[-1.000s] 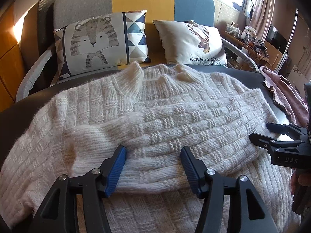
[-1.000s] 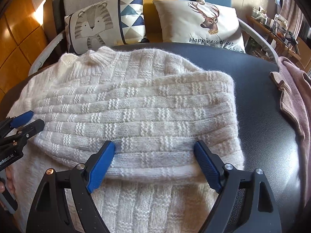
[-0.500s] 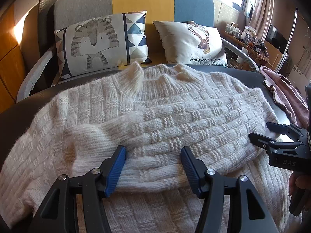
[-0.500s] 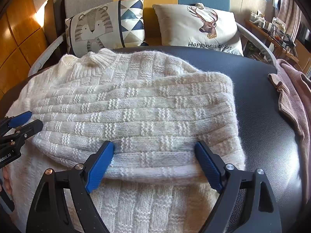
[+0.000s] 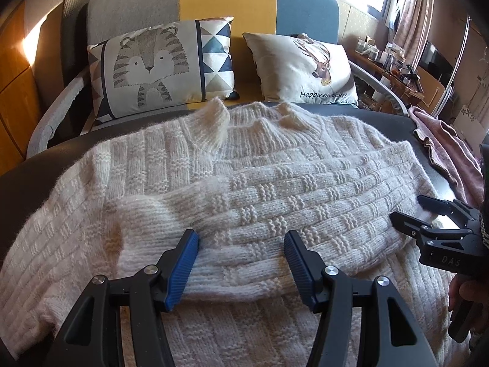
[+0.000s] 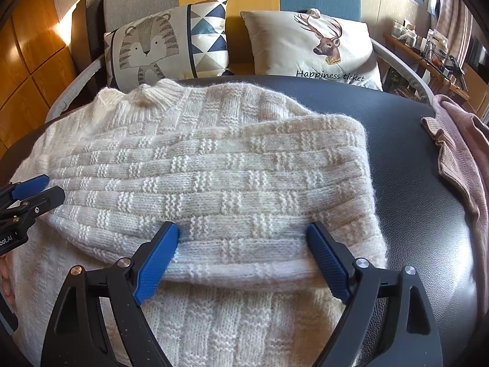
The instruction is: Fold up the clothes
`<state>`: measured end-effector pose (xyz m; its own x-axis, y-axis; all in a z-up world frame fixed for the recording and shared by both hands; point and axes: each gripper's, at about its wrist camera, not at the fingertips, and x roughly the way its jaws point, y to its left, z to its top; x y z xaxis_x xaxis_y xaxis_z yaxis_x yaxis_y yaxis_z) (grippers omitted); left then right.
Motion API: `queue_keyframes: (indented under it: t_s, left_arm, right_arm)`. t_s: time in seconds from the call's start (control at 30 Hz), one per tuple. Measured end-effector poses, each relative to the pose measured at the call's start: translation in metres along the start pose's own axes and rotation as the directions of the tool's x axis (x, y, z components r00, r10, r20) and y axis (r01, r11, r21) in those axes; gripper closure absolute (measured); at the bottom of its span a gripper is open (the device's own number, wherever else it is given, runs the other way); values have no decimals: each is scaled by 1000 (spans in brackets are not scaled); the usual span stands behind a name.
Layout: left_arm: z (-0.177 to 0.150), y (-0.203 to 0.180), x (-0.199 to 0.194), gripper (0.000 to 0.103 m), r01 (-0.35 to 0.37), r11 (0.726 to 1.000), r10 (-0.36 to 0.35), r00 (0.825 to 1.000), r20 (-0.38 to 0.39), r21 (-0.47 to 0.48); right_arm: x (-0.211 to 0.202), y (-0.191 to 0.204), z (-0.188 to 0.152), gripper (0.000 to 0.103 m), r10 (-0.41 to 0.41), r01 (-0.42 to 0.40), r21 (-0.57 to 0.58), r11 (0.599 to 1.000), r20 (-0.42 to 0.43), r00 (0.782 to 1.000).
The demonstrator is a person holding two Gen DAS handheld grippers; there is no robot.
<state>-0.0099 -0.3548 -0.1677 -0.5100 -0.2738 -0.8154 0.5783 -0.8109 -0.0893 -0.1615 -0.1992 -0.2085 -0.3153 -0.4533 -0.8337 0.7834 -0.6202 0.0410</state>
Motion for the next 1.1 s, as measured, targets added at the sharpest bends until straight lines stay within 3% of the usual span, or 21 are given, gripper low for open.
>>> queue_keyframes:
  t_s: [0.4, 0.57, 0.73, 1.0, 1.1]
  left_arm:
    - [-2, 0, -11, 43, -4, 1000, 4, 1000, 3, 1]
    - [-6, 17, -17, 43, -35, 999, 36, 999, 6, -39]
    - [-13, 28, -11, 43, -37, 999, 37, 999, 4, -35]
    - [0, 29, -22, 43, -13, 998, 15, 999, 30, -67]
    - [3, 35, -9, 43, -45, 997, 45, 999, 0, -67]
  right_arm:
    - [-5, 1, 5, 14, -9, 9, 13, 1000, -29, 1000]
    - [-13, 11, 13, 14, 21, -22, 16, 1000, 10, 1000]
    - [0, 18, -1, 13, 18, -17, -26, 1000, 14, 1000]
    - [-8, 2, 19, 13, 14, -14, -8, 1000, 13, 1000]
    - [0, -13, 22, 13, 5, -5, 25, 1000, -25, 1000]
